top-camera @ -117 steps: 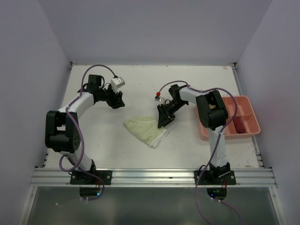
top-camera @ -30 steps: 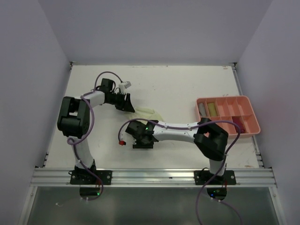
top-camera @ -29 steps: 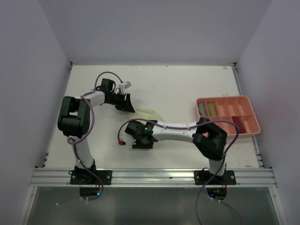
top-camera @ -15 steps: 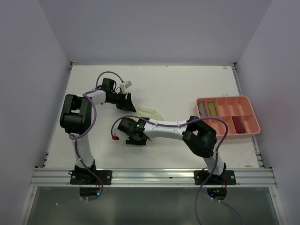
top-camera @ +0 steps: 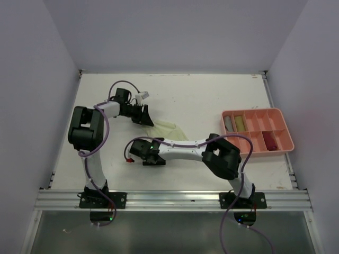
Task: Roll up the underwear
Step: Fold the underwear
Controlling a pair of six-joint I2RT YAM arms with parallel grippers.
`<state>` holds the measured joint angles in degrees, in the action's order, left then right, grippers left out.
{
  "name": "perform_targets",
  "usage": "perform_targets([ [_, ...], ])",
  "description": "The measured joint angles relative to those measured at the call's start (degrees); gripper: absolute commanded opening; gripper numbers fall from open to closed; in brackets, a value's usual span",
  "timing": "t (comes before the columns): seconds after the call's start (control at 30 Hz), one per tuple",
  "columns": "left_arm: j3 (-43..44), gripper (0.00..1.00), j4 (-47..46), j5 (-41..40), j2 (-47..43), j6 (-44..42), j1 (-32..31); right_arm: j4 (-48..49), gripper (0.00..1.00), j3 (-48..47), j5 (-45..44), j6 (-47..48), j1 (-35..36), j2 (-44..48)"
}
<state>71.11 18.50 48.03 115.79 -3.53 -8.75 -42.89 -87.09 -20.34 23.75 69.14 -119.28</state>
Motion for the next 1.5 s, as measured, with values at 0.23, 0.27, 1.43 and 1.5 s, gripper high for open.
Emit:
perform_targets([
  [0.23, 0.55, 0.52, 0.07, 0.37, 0.48, 0.00, 0.00, 0.04, 0.42, 2.60, -2.08, 0.09, 2.62, 0.00],
  [0.27, 0.55, 0.52, 0.09, 0.39, 0.48, 0.00, 0.00, 0.09, 0.42, 2.99, -2.56, 0.13, 2.91, 0.13],
  [1.43, 0.68, 0.52, 0.15, 0.42, 0.70, -0.02, 0.02, 3.52, 0.00, 5.03, -7.39, 3.34, 3.23, -0.44],
  [1.5, 0.72, 0.52, 0.17, 0.42, 0.74, -0.02, 0.04, 3.50, 0.00, 5.03, -7.39, 3.34, 3.23, -0.44],
])
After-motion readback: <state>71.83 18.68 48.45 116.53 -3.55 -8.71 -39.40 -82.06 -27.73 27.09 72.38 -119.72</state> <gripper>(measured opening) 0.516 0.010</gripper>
